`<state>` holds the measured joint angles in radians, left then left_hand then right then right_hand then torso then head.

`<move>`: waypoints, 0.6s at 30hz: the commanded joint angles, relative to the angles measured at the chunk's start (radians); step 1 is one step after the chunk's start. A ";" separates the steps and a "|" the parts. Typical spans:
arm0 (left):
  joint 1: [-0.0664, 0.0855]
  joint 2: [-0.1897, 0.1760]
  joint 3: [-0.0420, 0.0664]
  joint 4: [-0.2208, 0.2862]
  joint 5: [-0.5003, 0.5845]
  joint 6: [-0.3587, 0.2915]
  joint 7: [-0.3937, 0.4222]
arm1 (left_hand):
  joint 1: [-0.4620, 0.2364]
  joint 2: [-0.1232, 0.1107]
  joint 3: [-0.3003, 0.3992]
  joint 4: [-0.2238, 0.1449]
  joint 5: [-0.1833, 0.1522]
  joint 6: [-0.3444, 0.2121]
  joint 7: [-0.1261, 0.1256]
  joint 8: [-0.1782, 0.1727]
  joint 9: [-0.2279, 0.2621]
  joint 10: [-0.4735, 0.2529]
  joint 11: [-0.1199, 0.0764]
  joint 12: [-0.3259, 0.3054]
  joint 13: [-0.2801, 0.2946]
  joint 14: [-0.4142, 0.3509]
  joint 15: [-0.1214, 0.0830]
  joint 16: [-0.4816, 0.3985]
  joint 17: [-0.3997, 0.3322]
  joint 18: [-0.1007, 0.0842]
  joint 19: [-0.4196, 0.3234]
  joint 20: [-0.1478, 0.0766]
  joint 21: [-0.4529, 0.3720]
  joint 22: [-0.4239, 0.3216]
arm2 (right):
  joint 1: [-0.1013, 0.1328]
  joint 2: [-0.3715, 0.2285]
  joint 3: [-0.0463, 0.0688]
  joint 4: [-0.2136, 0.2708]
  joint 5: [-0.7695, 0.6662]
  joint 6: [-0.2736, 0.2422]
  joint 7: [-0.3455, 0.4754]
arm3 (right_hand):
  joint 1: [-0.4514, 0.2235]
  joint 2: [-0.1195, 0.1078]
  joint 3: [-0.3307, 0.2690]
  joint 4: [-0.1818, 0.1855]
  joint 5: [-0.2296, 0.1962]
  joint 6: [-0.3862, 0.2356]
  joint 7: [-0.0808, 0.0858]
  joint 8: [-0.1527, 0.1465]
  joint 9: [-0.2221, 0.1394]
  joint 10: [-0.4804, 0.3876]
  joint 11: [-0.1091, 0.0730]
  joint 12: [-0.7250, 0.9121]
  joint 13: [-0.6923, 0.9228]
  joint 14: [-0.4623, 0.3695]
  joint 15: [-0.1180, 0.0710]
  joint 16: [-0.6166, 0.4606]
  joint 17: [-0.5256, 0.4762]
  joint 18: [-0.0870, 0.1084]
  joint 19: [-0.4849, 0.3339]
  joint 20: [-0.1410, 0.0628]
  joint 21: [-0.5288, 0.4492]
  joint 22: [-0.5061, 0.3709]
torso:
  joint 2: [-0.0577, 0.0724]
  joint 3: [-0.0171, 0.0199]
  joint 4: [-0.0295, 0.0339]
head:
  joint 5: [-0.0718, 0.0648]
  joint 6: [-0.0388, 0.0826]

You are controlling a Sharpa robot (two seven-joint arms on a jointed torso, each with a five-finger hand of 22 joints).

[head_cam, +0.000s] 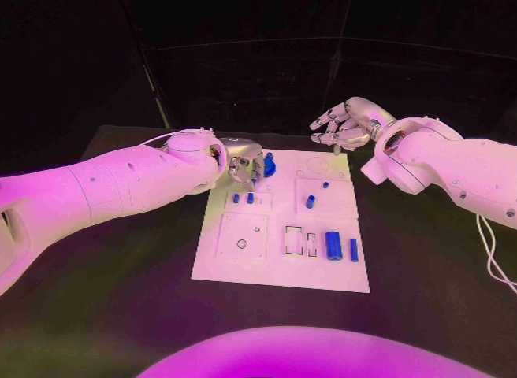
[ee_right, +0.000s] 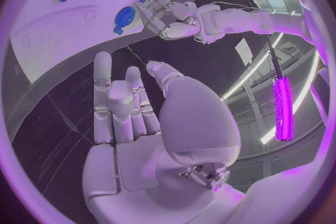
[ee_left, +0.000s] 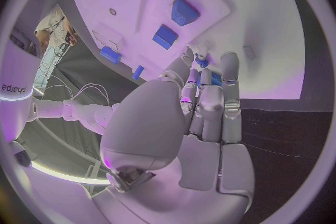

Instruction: Assemble the parts on the task board

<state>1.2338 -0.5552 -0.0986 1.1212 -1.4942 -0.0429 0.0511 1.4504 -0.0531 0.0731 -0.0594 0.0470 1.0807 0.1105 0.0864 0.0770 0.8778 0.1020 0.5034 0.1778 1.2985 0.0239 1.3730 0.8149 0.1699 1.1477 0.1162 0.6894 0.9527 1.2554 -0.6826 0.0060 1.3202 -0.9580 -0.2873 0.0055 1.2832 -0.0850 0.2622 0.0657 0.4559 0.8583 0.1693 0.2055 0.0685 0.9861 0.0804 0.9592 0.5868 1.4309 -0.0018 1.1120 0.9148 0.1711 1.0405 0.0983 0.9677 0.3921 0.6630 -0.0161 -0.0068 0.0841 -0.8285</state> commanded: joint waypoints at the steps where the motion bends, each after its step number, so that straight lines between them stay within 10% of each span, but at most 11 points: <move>1: 0.001 -0.003 0.001 0.002 -0.005 -0.030 0.023 | -0.009 -0.003 -0.004 -0.001 0.001 -0.010 0.001 -0.005 -0.002 -0.016 0.001 -0.007 -0.003 -0.011 0.001 -0.004 -0.004 0.008 -0.002 0.007 -0.007 0.000 | 0.002 0.000 0.001 0.000 0.002 -0.001 0.009 | 0.010 0.001 0.001 0.005 0.003 0.005 -0.002 0.004 0.001 0.000 -0.005 0.005 -0.001 0.003 -0.003 -0.001 0.001 0.013 0.007 0.004 -0.005 -0.002 | 0.000 0.0007 -0.0002 | 0.000 0.000; 18: 0.001 -0.016 0.001 0.011 -0.005 0.025 -0.009 | 0.045 0.006 0.096 -0.063 0.003 0.004 0.006 0.003 -0.001 -0.096 0.018 -0.020 -0.034 -0.043 0.013 -0.014 -0.049 0.012 -0.018 0.019 -0.011 0.010 | 0.002 -0.001 0.001 -0.001 0.002 0.000 0.009 | 0.010 0.001 0.001 0.005 0.003 0.005 -0.002 0.004 0.001 0.000 -0.005 0.005 -0.001 0.003 -0.003 -0.001 0.001 0.013 0.007 0.004 -0.005 -0.002 | 0.000 0.0002 -0.0001 | -0.001 -0.002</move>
<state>1.2337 -0.5706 -0.0983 1.1303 -1.4944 -0.0507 0.0547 1.4903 -0.0444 0.1650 -0.1228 0.0470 1.0794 0.1163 0.0864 0.0759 0.7825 0.1196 0.4784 0.1445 1.2640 0.0369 1.3623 0.7665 0.1700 1.1330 0.1308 0.6818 0.9625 1.2552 -0.6833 0.0060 1.3193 -0.9580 -0.2873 0.0059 1.2832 -0.0850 0.2622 0.0656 0.4559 0.8584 0.1693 0.2054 0.0685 0.9861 0.0804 0.9592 0.5869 1.4309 -0.0018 1.1120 0.9147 0.1710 1.0405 0.0983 0.9677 0.3921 0.6631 -0.0158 -0.0068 0.0825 -0.8298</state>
